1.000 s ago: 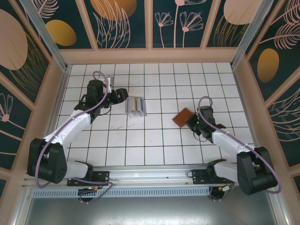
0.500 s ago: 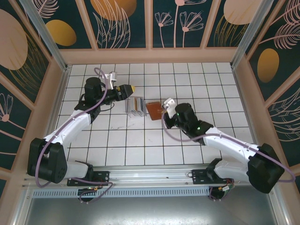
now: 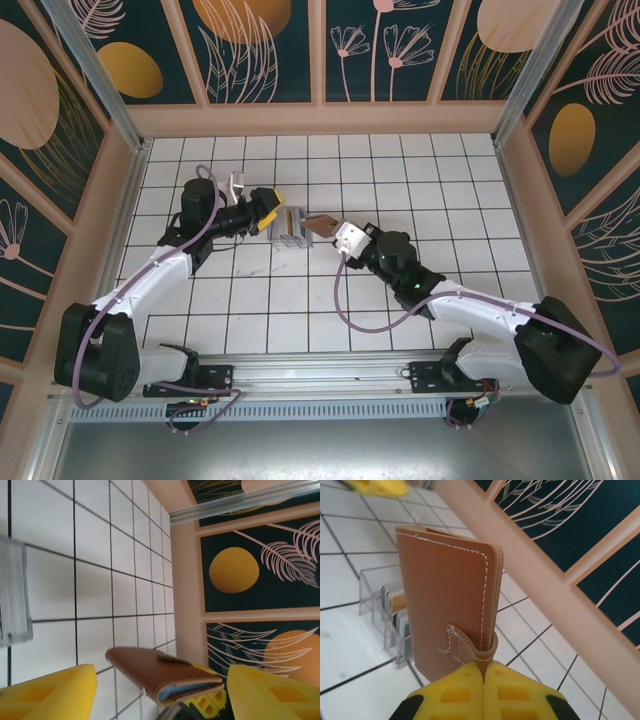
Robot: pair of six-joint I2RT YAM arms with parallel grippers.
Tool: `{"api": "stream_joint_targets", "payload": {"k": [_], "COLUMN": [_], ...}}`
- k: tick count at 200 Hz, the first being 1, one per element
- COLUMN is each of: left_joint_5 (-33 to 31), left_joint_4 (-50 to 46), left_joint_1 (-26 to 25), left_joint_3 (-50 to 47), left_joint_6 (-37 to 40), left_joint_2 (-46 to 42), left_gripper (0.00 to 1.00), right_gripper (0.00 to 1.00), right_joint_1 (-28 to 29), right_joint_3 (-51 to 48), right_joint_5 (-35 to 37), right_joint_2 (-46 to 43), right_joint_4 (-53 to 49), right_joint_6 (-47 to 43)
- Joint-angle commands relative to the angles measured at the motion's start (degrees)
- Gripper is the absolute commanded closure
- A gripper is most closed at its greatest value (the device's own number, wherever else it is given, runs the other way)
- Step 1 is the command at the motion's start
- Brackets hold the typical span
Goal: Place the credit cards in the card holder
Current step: Pass the card holder.
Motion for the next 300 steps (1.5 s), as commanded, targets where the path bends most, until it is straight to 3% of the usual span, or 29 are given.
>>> {"api": "stream_joint_targets", "payload": {"k": [1, 34, 66, 122, 151, 160, 176, 190, 208, 232, 248, 257, 283, 300], "left_joint_5": [0.71, 2.38, 4.87, 6.41, 6.42, 6.59, 5.27, 1.86, -1.95, -9.96, -11.91, -12.47, -13.80, -13.56], "left_joint_4": [0.28, -3.87, -1.79, 2.49, 2.94, 2.62, 2.26, 2.23, 3.54, 8.42, 12.04, 12.98, 17.34, 17.65], "left_joint_1": [-0.53, -0.67, -1.54, -2.17, -2.15, -2.14, -2.23, -2.23, -2.22, -2.23, -2.27, -2.21, -2.39, -2.50], "left_joint_3": [1.03, 2.53, 3.15, 6.57, 7.00, 7.14, 6.82, 5.72, 4.39, 1.27, 1.03, 1.41, 0.71, 1.27], "left_joint_6": [-6.83, -6.94, -10.13, -13.90, -13.87, -13.71, -13.22, -12.69, -11.47, -10.57, -8.63, -7.06, -6.39, -5.22], "left_joint_2": [-0.40, 1.95, 4.37, 7.22, 7.37, 7.58, 7.67, 7.25, 6.23, 3.46, 2.89, 2.98, 3.24, 3.25], "left_gripper": [0.30, 0.32, 0.36, 0.66, 0.93, 1.00, 1.00, 1.00, 1.00, 1.00, 1.00, 1.00, 1.00, 1.00], "right_gripper": [1.00, 1.00, 1.00, 1.00, 1.00, 0.89, 0.75, 0.66, 0.59, 0.52, 0.35, 0.31, 0.28, 0.26], "right_joint_1": [2.16, 3.98, 6.18, 8.39, 8.50, 8.36, 7.98, 6.79, 2.62, -3.35, -4.91, -5.92, -11.70, -12.59], "right_joint_3": [3.09, 4.51, 6.25, 7.07, 6.86, 6.27, 4.96, 4.35, 4.64, 6.34, 8.59, 10.87, 18.15, 20.65], "right_joint_5": [4.56, 6.49, 10.27, 10.95, 10.78, 10.95, 10.56, 5.47, -5.58, -11.58, -10.98, -11.02, -27.85, -34.08], "right_joint_2": [3.61, 7.98, 11.78, 15.75, 15.21, 15.21, 13.19, 8.21, 2.07, -1.63, -1.43, -0.51, 5.71, 11.46], "right_joint_4": [13.21, 19.27, 25.05, 27.67, 25.78, 25.88, 23.20, 13.95, 5.30, 3.57, 0.42, -3.89, -7.69, -4.74], "right_joint_6": [-2.90, -5.49, -7.99, -10.90, -9.67, -8.69, -5.06, 3.16, 22.87, 57.77, 77.29, 86.89, 101.48, 109.59]}}
